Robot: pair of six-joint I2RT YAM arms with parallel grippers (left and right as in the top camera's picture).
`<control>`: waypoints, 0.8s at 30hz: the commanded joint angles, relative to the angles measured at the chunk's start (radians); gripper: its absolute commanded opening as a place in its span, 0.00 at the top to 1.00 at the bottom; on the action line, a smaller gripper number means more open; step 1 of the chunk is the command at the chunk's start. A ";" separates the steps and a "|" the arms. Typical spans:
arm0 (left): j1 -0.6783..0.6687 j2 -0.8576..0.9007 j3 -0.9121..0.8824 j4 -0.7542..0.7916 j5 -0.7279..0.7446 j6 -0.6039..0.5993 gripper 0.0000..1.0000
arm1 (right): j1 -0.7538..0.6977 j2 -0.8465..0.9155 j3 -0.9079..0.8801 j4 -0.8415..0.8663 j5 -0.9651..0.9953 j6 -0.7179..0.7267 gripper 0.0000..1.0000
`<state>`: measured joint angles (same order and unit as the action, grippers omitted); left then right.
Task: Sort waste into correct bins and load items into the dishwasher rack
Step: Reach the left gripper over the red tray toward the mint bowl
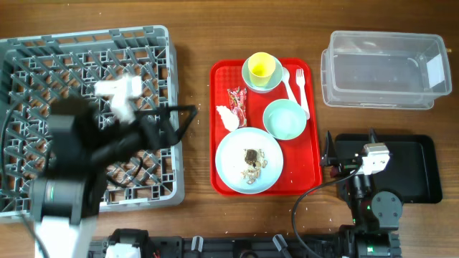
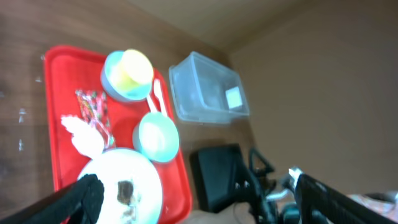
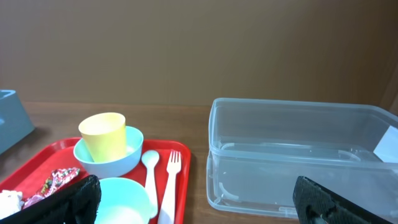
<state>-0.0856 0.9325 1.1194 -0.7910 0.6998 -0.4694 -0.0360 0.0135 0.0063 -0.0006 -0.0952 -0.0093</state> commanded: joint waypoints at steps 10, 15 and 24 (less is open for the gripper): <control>-0.644 0.702 0.195 0.075 -0.989 -0.093 0.00 | -0.001 -0.006 -0.001 0.003 0.014 -0.010 0.00; -0.644 0.752 0.195 0.167 -0.822 -0.094 0.00 | -0.001 -0.006 -0.001 0.003 0.014 -0.010 0.00; -0.732 0.817 0.192 0.371 -0.712 -0.051 0.39 | -0.001 -0.006 -0.001 0.003 0.014 -0.010 0.00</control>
<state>-0.7650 1.6974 1.3022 -0.4343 -0.0601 -0.5602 -0.0360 0.0135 0.0063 -0.0002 -0.0948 -0.0093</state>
